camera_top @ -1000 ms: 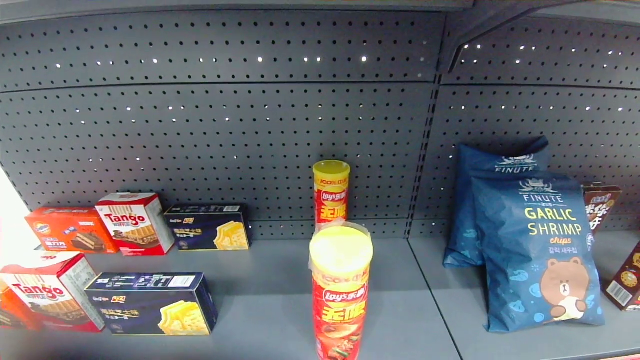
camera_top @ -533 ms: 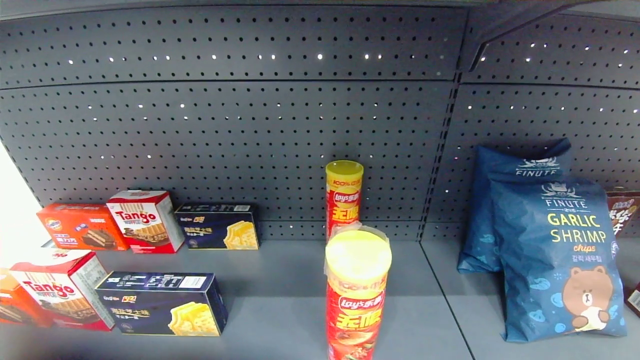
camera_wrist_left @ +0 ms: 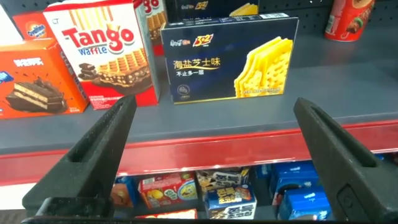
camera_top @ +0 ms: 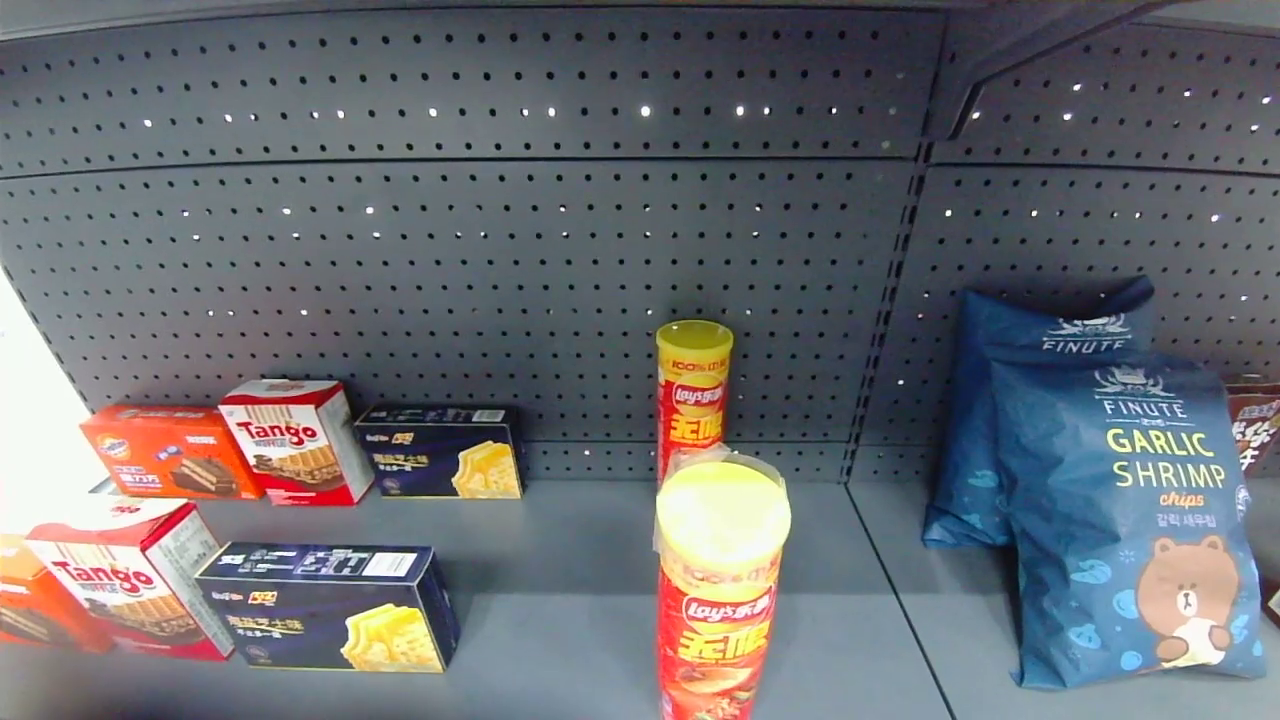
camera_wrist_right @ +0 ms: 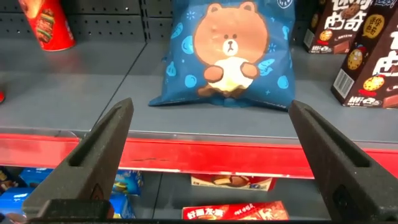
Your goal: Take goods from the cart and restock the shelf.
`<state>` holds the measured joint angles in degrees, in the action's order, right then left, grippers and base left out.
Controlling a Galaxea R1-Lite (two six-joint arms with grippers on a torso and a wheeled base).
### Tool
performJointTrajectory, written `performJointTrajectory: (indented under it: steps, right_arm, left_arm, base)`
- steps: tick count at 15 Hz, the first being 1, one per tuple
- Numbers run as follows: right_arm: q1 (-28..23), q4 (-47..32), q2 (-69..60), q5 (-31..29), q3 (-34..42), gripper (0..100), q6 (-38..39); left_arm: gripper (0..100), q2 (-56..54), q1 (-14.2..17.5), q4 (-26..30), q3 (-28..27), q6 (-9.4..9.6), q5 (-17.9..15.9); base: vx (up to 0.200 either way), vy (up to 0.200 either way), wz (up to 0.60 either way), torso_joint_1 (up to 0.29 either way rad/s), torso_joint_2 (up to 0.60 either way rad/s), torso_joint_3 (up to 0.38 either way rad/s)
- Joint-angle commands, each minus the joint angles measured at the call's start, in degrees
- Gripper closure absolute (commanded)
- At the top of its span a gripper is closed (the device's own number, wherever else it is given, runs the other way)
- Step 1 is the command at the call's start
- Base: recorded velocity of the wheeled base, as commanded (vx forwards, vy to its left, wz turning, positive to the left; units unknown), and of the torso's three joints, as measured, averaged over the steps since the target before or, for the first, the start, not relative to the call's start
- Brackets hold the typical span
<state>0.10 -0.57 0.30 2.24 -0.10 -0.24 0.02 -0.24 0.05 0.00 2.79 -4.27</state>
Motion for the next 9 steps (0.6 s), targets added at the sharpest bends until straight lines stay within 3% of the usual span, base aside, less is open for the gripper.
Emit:
performJointTrajectory:
  steps: [1,9]
  right_arm:
    - [-0.01,0.05,0.13,-0.05,0.01,0,-0.02]
    - [-0.01,0.05,0.13,0.04,0.01,0,-0.02]
  left_arm:
    - [0,-0.02,-0.02,0.04,0.0,0.02,-0.04]
    - [0,-0.02,-0.02,-0.05,0.0,-0.15,0.93]
  base:
    - [0.0,0.0,0.0,0.0,0.0,0.0]
    - [0.0,0.0,0.0,0.0,0.0,0.0]
